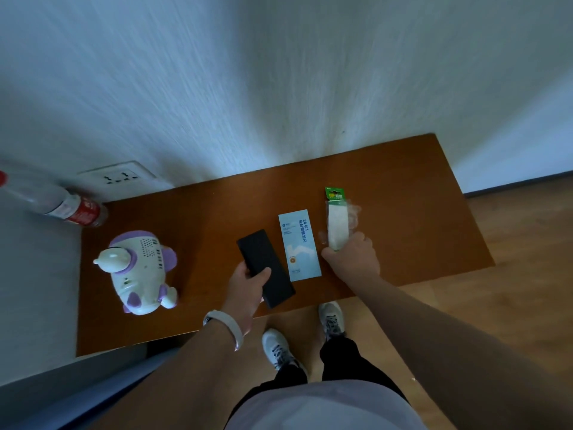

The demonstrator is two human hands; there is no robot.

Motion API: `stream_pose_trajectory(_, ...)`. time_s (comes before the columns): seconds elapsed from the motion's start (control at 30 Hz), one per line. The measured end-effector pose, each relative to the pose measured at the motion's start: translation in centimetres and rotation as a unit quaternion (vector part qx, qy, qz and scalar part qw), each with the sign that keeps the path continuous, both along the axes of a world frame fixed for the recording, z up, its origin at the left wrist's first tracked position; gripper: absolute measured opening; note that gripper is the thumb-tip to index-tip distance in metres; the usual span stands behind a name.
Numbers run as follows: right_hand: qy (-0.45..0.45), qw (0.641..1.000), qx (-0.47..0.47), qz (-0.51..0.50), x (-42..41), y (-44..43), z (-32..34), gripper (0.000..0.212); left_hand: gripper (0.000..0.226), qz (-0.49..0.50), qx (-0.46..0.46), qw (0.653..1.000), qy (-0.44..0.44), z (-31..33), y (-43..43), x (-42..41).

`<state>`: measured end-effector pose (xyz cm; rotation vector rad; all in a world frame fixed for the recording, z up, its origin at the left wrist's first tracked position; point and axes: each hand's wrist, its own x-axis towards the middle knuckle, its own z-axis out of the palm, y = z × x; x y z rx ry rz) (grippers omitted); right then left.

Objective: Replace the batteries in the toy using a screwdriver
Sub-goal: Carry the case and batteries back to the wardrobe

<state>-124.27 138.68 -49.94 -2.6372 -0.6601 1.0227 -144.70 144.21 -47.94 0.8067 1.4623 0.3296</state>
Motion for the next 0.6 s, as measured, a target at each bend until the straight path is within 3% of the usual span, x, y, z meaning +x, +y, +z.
stream_pose_trajectory(0.23,0.027,0.997,0.072,0.013,-2.9,-0.2,1.0,0.058,0.021,-0.006,0.002,1.000,-0.018,0.2,0.2,-0.3)
stream_pose_trajectory(0.6,0.011,0.994,0.090,0.067,-5.9,0.8,0.2,0.059,0.023,-0.023,-0.004,0.999,-0.022,-0.3,1.0,-0.6)
